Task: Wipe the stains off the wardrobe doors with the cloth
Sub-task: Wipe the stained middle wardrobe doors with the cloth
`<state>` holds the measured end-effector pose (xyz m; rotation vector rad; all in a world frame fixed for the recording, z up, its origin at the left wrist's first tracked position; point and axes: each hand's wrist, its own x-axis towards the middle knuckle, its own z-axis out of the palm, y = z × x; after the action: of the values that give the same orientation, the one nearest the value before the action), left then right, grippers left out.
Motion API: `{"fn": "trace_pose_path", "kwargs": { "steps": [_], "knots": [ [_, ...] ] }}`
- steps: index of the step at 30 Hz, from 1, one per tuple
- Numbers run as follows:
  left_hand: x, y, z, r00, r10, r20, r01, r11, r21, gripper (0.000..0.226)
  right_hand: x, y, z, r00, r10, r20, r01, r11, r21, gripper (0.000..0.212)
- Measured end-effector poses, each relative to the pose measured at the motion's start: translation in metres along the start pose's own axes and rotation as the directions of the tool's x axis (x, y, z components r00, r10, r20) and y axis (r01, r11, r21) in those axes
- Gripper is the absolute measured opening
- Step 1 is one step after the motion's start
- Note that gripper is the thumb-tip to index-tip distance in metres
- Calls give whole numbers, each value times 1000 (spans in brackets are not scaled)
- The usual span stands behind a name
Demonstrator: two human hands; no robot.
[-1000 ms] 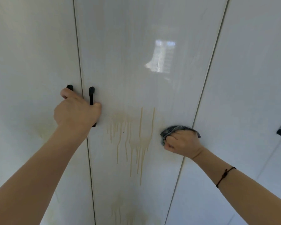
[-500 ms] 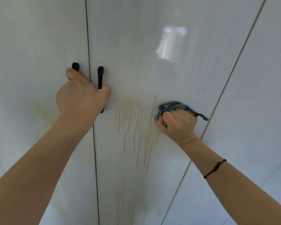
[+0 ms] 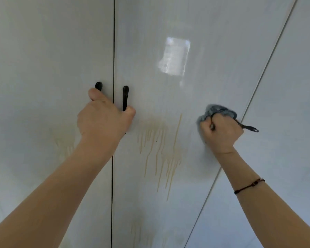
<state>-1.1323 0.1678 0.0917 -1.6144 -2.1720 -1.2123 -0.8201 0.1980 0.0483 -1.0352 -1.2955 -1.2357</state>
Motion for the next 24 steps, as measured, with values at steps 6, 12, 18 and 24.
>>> {"fn": "trace_pose_path", "kwargs": {
  "steps": [6,12,18,24],
  "knots": [
    [3,-5,0,999,51,2,-51,999,-3,67,64,-64,24,931,347,-111,-349,937,2,31],
    [5,-9,0,994,106,-6,-106,994,11,76,-20,-97,23,994,-94,-55,100,987,128,34],
    [5,-11,3,994,110,4,-110,994,-1,76,-114,-64,-3,941,-273,202,242,956,165,32],
    [4,-11,1,995,101,11,-101,994,-36,67,-66,-12,-9,990,42,131,-25,992,-122,31]
  ]
}}
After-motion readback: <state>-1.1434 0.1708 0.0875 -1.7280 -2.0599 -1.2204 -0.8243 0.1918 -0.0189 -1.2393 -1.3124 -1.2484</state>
